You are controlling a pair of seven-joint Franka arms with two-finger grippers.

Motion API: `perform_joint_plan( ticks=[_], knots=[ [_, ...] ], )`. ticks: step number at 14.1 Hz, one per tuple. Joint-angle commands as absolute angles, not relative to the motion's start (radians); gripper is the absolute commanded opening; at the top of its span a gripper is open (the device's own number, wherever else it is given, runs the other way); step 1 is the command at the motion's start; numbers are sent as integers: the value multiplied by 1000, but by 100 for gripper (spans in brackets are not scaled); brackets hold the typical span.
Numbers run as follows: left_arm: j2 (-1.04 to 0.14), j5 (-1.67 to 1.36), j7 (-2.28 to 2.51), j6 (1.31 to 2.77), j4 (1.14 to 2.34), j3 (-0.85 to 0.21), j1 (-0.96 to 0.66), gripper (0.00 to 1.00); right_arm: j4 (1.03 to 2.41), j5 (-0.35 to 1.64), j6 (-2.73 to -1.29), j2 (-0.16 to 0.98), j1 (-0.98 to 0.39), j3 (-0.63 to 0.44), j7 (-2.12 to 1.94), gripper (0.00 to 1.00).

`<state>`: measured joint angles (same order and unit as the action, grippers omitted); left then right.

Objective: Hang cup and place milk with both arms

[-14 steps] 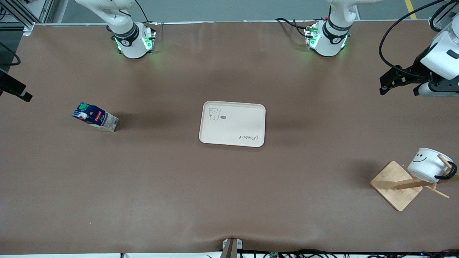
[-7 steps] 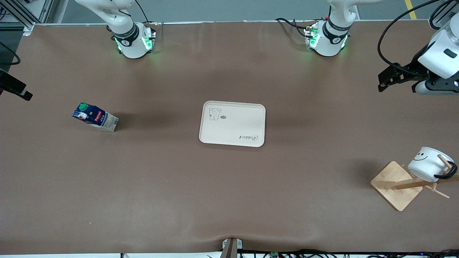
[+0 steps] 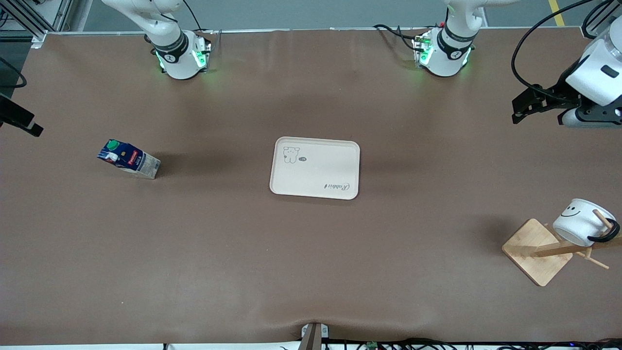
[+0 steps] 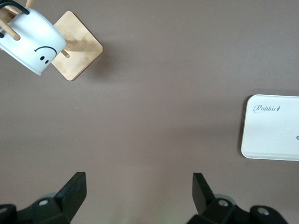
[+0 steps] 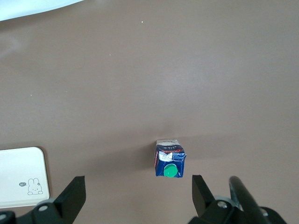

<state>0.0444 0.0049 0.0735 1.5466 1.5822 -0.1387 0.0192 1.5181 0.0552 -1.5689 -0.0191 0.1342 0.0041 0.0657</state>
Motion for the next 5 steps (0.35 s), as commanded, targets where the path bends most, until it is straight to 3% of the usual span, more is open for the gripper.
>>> perform_joint_plan(
  ticks=[1, 5],
  knots=[
    [51, 0, 71, 1523, 1559, -138, 18, 100, 1500, 51, -1560, -23, 138, 11, 61, 100],
    [41, 9, 71, 1523, 1552, -126, 26, 100, 1497, 49, -1502, -23, 136, 15, 54, 100]
  ],
)
